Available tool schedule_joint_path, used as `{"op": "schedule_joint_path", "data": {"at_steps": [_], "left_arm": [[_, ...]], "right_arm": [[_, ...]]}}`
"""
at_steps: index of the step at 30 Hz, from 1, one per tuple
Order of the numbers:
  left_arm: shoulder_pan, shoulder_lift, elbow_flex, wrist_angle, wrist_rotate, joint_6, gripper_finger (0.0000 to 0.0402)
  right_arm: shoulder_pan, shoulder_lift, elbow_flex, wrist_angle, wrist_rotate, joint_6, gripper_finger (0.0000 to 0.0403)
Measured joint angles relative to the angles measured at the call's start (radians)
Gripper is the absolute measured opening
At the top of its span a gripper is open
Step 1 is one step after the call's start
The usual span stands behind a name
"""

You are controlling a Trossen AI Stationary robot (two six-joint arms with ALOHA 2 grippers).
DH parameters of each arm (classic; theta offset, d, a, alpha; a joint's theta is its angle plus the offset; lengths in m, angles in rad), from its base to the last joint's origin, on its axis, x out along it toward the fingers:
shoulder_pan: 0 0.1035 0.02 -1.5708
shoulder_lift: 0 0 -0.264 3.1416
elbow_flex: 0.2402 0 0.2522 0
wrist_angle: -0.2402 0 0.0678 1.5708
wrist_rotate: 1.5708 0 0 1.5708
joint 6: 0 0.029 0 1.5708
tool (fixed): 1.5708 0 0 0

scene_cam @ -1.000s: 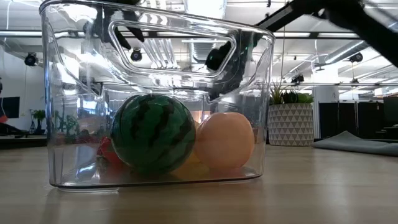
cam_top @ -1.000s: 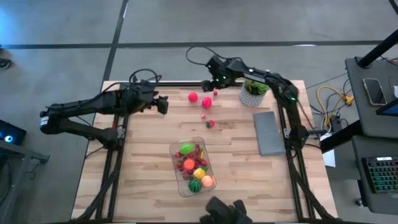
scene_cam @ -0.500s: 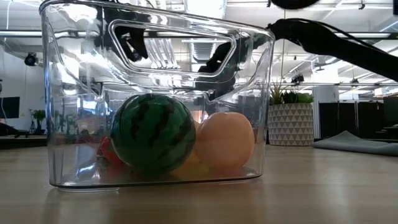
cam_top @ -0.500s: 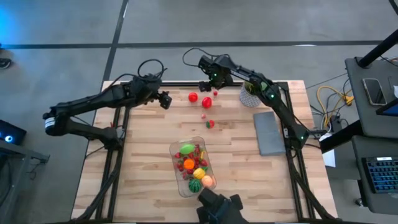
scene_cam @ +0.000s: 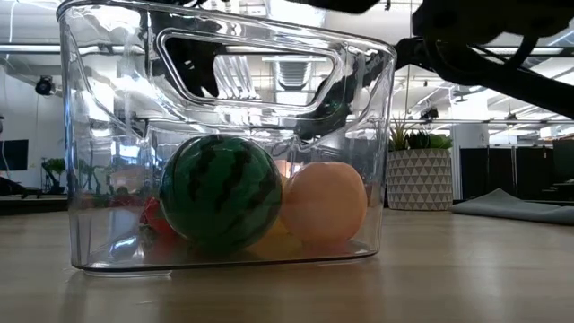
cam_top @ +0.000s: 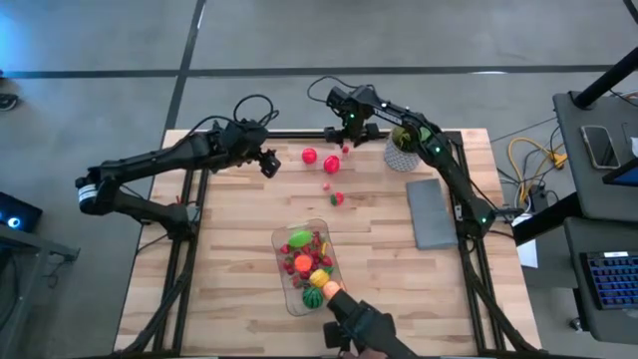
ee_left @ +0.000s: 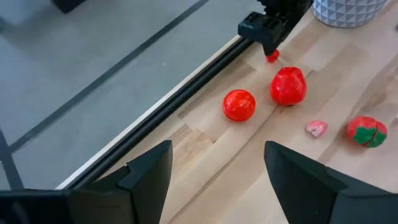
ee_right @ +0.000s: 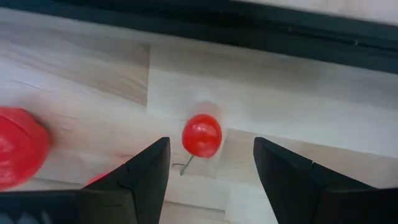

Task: Pick and placing Produce into tupperware
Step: Put the red cherry into the transparent bin

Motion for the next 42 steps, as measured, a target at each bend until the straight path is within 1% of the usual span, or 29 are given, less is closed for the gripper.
{"op": "schedule_joint_path", "data": {"at_steps": [9,13,16,23,27,33,37,42], "left_arm": [[0.043,0.016,0.001,0.004,0.02,0.011,0.0239],[0.056,0.015,0.001,0.009,0.043,0.013,0.0239],[0.063,0.016,0.0,0.01,0.043,0.013,0.0239],[0.07,0.017,0.0,0.017,0.045,0.013,0.0239],[0.07,0.017,0.0,0.018,0.05,0.012,0.0239],[0.07,0.016,0.0,0.018,0.062,0.011,0.0239],[0.07,0.016,0.0,0.017,0.091,0.009,0.0239],[0.07,0.016,0.0,0.017,0.094,0.008,0.0239]], "right_arm": [[0.002,0.0,-0.066,0.05,0.0,0.0,0.0223],[0.002,0.0,-0.072,0.087,0.0,-0.01,0.0221],[0.002,0.0,-0.072,0.109,0.0,-0.016,0.0206],[0.002,0.0,-0.074,0.111,-0.018,-0.018,0.0151],[0.003,0.0,-0.075,0.111,-0.022,-0.019,0.0133],[0.009,0.0,-0.076,0.092,-0.048,-0.019,0.0123],[0.017,0.0,-0.076,0.081,-0.049,-0.023,0.0126],[0.02,0.0,-0.076,0.083,-0.047,-0.039,0.0122]]}}
